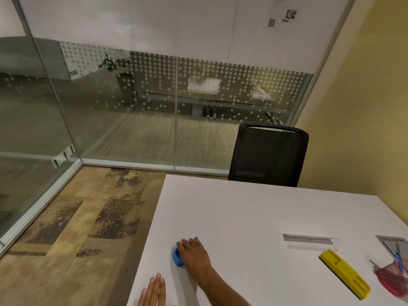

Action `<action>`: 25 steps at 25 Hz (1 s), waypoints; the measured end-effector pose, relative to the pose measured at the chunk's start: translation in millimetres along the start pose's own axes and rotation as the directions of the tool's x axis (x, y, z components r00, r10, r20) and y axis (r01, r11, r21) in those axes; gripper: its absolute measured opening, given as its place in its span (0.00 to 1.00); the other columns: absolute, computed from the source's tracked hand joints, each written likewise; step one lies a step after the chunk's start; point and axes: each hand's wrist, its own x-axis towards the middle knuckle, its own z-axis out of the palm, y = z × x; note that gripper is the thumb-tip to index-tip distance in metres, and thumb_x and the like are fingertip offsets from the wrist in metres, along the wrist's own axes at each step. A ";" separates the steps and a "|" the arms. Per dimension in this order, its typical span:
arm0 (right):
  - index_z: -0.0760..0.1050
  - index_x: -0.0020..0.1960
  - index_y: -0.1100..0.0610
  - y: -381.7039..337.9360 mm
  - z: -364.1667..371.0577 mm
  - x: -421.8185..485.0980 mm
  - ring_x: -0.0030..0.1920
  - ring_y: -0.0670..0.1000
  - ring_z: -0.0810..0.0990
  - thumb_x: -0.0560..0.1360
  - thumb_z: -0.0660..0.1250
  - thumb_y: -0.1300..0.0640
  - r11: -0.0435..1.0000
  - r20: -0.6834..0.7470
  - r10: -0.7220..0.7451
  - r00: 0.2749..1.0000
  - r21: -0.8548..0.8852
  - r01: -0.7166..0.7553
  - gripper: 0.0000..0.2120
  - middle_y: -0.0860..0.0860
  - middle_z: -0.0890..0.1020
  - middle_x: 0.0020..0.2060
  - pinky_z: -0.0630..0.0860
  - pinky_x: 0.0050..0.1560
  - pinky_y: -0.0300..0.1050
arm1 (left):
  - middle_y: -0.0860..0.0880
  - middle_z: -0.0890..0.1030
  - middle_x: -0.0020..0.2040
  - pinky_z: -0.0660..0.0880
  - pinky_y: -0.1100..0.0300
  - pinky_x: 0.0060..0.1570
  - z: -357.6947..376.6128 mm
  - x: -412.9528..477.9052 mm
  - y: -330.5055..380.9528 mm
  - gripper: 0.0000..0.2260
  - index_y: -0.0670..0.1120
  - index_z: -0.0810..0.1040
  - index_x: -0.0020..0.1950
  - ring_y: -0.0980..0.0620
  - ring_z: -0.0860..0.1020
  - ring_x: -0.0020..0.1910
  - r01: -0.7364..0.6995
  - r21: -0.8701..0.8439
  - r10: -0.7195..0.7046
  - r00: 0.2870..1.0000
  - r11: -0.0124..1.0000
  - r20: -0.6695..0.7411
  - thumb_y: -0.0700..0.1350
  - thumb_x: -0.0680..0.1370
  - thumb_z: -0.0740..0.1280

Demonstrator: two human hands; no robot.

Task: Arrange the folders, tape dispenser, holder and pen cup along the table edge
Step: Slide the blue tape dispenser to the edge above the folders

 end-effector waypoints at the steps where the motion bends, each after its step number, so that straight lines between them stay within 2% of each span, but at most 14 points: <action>1: 0.68 0.62 0.64 -2.9 0.3 -0.3 0.58 0.64 0.75 0.81 0.53 0.55 1.000 -0.006 0.007 1.000 -0.007 -0.007 0.16 0.63 0.76 0.57 0.64 0.68 0.56 | 0.43 0.35 0.81 0.37 0.55 0.77 -4.4 -4.7 -1.3 0.29 0.34 0.43 0.78 0.48 0.35 0.80 -0.016 0.045 0.014 0.999 0.999 0.051 0.53 0.84 0.34; 2: 0.71 0.59 0.63 -2.6 4.8 1.9 0.54 0.62 0.77 0.80 0.54 0.54 1.000 -0.021 0.017 1.000 -0.017 -0.017 0.16 0.61 0.79 0.53 0.67 0.66 0.54 | 0.42 0.35 0.80 0.37 0.55 0.77 -4.9 -12.0 -1.7 0.28 0.36 0.38 0.78 0.46 0.35 0.80 -0.016 0.093 0.018 1.000 0.996 -0.022 0.52 0.84 0.33; 4: 0.79 0.48 0.57 -1.3 9.0 1.5 0.41 0.54 0.81 0.74 0.65 0.48 0.997 -0.028 -0.019 0.999 -0.073 0.017 0.12 0.53 0.83 0.40 0.78 0.54 0.45 | 0.32 0.37 0.78 0.37 0.57 0.76 -5.7 -21.3 -1.7 0.26 0.30 0.38 0.76 0.36 0.35 0.78 -0.080 0.273 0.117 0.985 0.959 -0.123 0.48 0.84 0.33; 5: 0.80 0.40 0.52 -0.7 9.2 -3.1 0.33 0.49 0.80 0.67 0.72 0.44 0.997 -0.003 -0.035 0.999 -0.064 0.035 0.11 0.48 0.82 0.33 0.80 0.47 0.39 | 0.29 0.38 0.77 0.36 0.57 0.75 -1.8 -24.1 -3.0 0.26 0.28 0.40 0.75 0.33 0.35 0.78 -0.134 0.369 0.188 0.976 0.920 -0.113 0.46 0.85 0.34; 6: 0.80 0.36 0.50 -0.2 12.2 -5.1 0.30 0.46 0.79 0.62 0.76 0.42 0.996 -0.046 -0.043 0.998 -0.078 0.039 0.13 0.45 0.81 0.29 0.80 0.44 0.37 | 0.30 0.38 0.78 0.36 0.56 0.76 0.4 -25.1 -1.7 0.26 0.28 0.40 0.76 0.35 0.36 0.78 -0.098 0.340 0.139 0.985 0.935 -0.099 0.46 0.85 0.34; 7: 0.80 0.37 0.50 2.4 14.0 -8.1 0.31 0.45 0.80 0.60 0.77 0.42 0.994 -0.074 -0.057 0.996 -0.102 0.049 0.14 0.45 0.82 0.31 0.81 0.46 0.37 | 0.34 0.38 0.79 0.37 0.54 0.77 8.2 -32.7 4.1 0.26 0.30 0.39 0.76 0.38 0.37 0.79 -0.067 0.320 0.118 0.983 0.945 -0.143 0.48 0.85 0.35; 9: 0.81 0.47 0.53 9.2 10.6 -24.5 0.41 0.48 0.83 0.67 0.75 0.45 0.985 -0.102 -0.084 0.991 -0.159 0.067 0.15 0.48 0.84 0.41 0.79 0.57 0.42 | 0.39 0.37 0.81 0.39 0.52 0.78 9.6 -38.1 17.6 0.28 0.34 0.39 0.78 0.43 0.37 0.80 -0.040 0.271 0.059 0.996 0.962 -0.062 0.52 0.84 0.36; 10: 0.80 0.47 0.53 12.4 9.2 -32.7 0.42 0.48 0.83 0.68 0.74 0.46 0.976 -0.138 -0.108 0.985 -0.202 0.078 0.13 0.48 0.84 0.41 0.79 0.58 0.43 | 0.42 0.37 0.81 0.38 0.53 0.78 15.0 -43.3 23.6 0.29 0.37 0.38 0.78 0.46 0.37 0.80 -0.012 0.235 0.027 0.998 0.972 -0.060 0.54 0.84 0.36; 12: 0.81 0.40 0.49 15.6 -3.0 -53.9 0.35 0.44 0.81 0.63 0.77 0.45 0.969 -0.200 -0.140 0.970 -0.229 0.093 0.11 0.43 0.83 0.34 0.81 0.51 0.38 | 0.47 0.36 0.81 0.37 0.56 0.77 12.3 -45.6 28.6 0.31 0.41 0.37 0.79 0.50 0.36 0.80 0.000 0.182 0.020 0.994 0.983 -0.110 0.59 0.82 0.36; 14: 0.80 0.36 0.48 22.0 -18.1 -82.0 0.32 0.42 0.80 0.60 0.78 0.45 0.972 -0.205 -0.119 0.972 -0.225 0.071 0.11 0.42 0.81 0.31 0.80 0.49 0.34 | 0.50 0.36 0.81 0.37 0.57 0.77 2.2 -38.3 45.1 0.32 0.43 0.37 0.79 0.52 0.36 0.80 0.036 0.133 -0.014 0.987 0.990 -0.159 0.61 0.81 0.36; 22: 0.78 0.36 0.50 90.7 -67.5 -230.4 0.32 0.44 0.79 0.60 0.76 0.53 0.970 -0.320 -0.093 0.943 -0.242 0.013 0.07 0.44 0.79 0.30 0.80 0.48 0.36 | 0.48 0.35 0.81 0.37 0.59 0.76 -77.2 -20.3 189.8 0.33 0.43 0.40 0.80 0.53 0.34 0.79 0.146 0.037 -0.147 0.988 0.989 0.053 0.62 0.81 0.35; 23: 0.78 0.35 0.50 102.1 -72.6 -251.7 0.32 0.45 0.79 0.61 0.75 0.52 0.971 -0.335 -0.085 0.938 -0.238 0.003 0.06 0.44 0.79 0.29 0.80 0.47 0.36 | 0.48 0.40 0.82 0.38 0.59 0.76 -90.2 -19.7 213.9 0.33 0.43 0.45 0.80 0.53 0.35 0.80 0.179 0.012 -0.179 0.977 0.984 0.112 0.62 0.81 0.35; 24: 0.78 0.35 0.51 112.5 -77.7 -271.2 0.32 0.45 0.79 0.62 0.74 0.52 0.975 -0.354 -0.077 0.932 -0.222 -0.004 0.06 0.45 0.79 0.29 0.80 0.46 0.36 | 0.46 0.49 0.82 0.40 0.59 0.75 -100.5 -19.3 236.7 0.33 0.42 0.51 0.78 0.53 0.40 0.81 0.219 -0.008 -0.214 0.961 0.976 0.173 0.62 0.81 0.35; 25: 0.78 0.34 0.51 122.6 -82.3 -292.7 0.31 0.46 0.79 0.63 0.74 0.52 0.980 -0.366 -0.068 0.928 -0.199 -0.007 0.05 0.45 0.79 0.29 0.80 0.45 0.36 | 0.44 0.61 0.79 0.42 0.58 0.74 -109.6 -19.4 259.8 0.33 0.42 0.54 0.76 0.52 0.50 0.81 0.251 -0.027 -0.238 0.942 0.968 0.237 0.62 0.81 0.35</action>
